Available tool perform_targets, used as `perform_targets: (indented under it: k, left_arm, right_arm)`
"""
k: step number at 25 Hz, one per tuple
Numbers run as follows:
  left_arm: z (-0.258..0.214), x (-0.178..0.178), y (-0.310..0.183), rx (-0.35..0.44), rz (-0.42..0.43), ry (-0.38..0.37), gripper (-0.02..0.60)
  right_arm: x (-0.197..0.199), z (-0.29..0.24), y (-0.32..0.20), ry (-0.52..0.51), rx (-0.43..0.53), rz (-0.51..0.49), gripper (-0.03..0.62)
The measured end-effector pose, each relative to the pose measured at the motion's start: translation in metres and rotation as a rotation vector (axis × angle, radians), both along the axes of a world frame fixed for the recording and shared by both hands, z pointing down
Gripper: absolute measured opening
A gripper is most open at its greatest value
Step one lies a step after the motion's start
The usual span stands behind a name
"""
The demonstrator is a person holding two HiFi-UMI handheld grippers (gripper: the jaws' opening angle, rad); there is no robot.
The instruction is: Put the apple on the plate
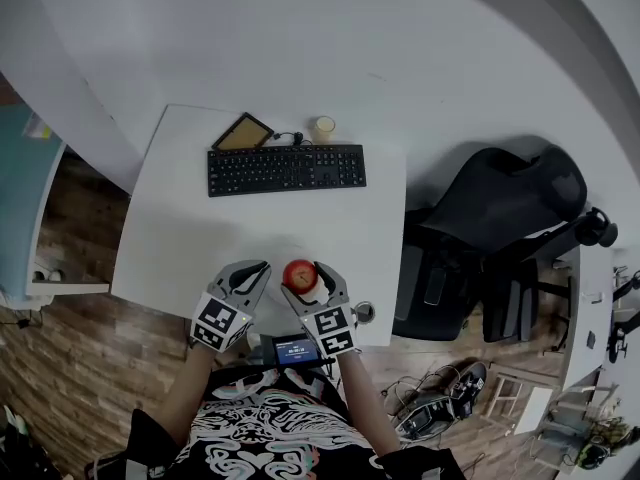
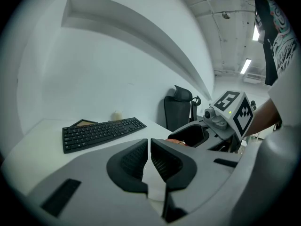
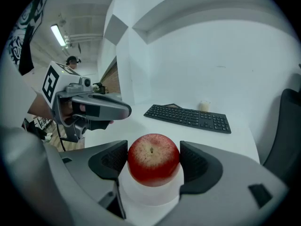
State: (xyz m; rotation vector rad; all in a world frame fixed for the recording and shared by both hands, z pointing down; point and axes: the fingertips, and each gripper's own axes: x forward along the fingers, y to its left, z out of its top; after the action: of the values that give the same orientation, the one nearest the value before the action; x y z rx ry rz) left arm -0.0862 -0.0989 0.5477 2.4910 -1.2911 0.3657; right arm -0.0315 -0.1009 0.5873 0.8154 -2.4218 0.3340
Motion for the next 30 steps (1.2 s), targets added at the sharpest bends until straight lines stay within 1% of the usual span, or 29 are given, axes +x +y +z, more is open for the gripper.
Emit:
perform_targets:
  k: [5, 10, 14, 22, 30]
  left_arm:
    - [0.012, -0.003, -0.003, -0.032, -0.005, 0.001, 0.015]
    - [0.031, -0.003, -0.01, -0.068, -0.01, 0.002, 0.015]
    - [0.043, -0.004, -0.013, -0.094, -0.01, -0.003, 0.015]
    - [0.044, 0.0, -0.019, -0.096, -0.004, 0.0, 0.015]
    - [0.051, 0.001, -0.016, -0.114, 0.001, 0.0, 0.015]
  right_arm:
    - [-0.003, 0.022, -0.001, 0.022, -0.053, -0.011, 0.339]
    - [-0.002, 0.041, -0.009, 0.019, -0.087, -0.007, 0.339]
    - [-0.007, 0.05, -0.012, 0.035, -0.09, -0.028, 0.339]
    - [-0.014, 0.052, -0.007, 0.036, -0.088, -0.067, 0.339]
    - [-0.011, 0.052, -0.01, 0.012, -0.11, -0.04, 0.341]
